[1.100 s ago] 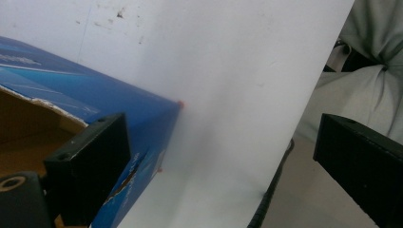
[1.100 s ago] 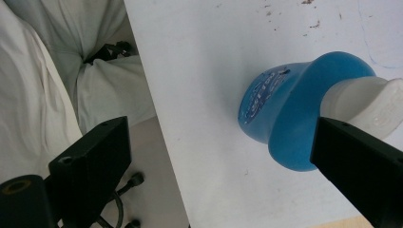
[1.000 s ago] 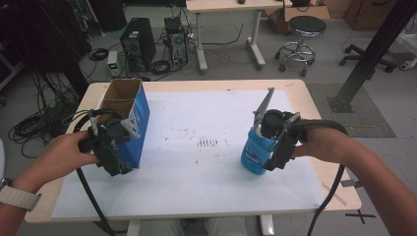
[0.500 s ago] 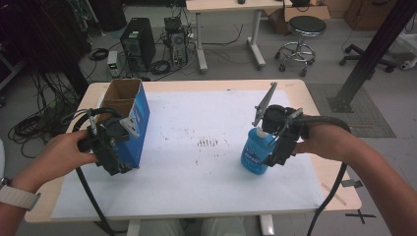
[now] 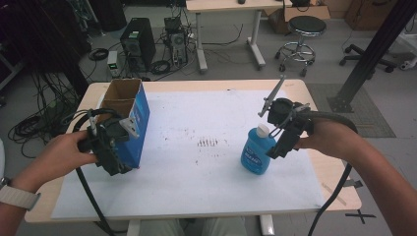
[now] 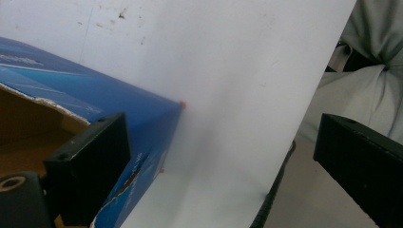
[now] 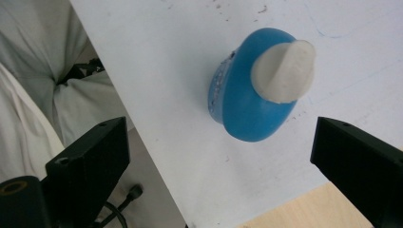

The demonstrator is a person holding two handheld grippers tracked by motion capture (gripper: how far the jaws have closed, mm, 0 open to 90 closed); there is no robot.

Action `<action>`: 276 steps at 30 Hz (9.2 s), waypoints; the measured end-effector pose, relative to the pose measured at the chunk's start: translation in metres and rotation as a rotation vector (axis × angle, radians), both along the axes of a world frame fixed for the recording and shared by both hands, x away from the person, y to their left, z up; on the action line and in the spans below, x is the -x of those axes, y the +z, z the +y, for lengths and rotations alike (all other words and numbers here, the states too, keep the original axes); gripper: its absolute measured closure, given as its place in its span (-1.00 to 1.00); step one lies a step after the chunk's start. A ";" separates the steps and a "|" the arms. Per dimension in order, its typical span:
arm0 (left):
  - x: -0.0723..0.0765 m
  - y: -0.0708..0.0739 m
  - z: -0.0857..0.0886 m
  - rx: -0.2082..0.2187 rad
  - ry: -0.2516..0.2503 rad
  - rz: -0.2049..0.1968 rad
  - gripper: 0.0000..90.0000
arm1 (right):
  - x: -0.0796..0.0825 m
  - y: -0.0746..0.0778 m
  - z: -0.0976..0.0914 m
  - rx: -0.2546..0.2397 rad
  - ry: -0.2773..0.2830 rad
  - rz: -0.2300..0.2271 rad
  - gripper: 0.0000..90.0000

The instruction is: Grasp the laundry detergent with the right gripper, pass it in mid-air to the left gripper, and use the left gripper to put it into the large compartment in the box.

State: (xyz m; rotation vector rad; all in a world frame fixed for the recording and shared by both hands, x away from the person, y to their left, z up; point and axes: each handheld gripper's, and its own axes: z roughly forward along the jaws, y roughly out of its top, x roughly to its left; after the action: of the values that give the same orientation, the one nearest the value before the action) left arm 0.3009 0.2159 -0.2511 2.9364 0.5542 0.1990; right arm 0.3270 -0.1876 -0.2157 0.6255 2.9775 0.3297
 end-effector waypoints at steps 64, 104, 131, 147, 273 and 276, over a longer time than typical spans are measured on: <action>-0.001 -0.001 -0.001 0.001 0.004 0.000 -0.87 | 0.000 -0.064 -0.051 -0.237 -0.353 -0.035 -0.88; -0.002 -0.002 -0.003 0.000 0.001 0.004 -0.87 | 0.019 -0.114 -0.060 -0.458 -0.377 -0.208 -0.88; -0.002 -0.003 -0.004 -0.005 -0.002 0.005 -0.87 | 0.029 -0.137 -0.064 -0.577 -0.372 -0.300 -0.87; -0.003 -0.003 -0.003 -0.005 -0.003 0.006 -0.87 | 0.033 -0.148 -0.067 -0.615 -0.378 -0.328 -0.86; -0.008 0.026 -0.028 0.025 -0.015 -0.019 -0.87 | 0.021 -0.101 -0.041 -0.763 -0.066 -0.297 -0.03; -0.010 0.030 -0.033 0.019 -0.022 -0.019 -0.87 | 0.020 -0.100 -0.037 -0.762 -0.038 -0.278 -0.03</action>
State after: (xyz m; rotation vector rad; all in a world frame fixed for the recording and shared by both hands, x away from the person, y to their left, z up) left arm 0.3106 0.1826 -0.2209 2.9178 0.5187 0.2172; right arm 0.3068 -0.2251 -0.3155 0.6102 2.5017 1.4414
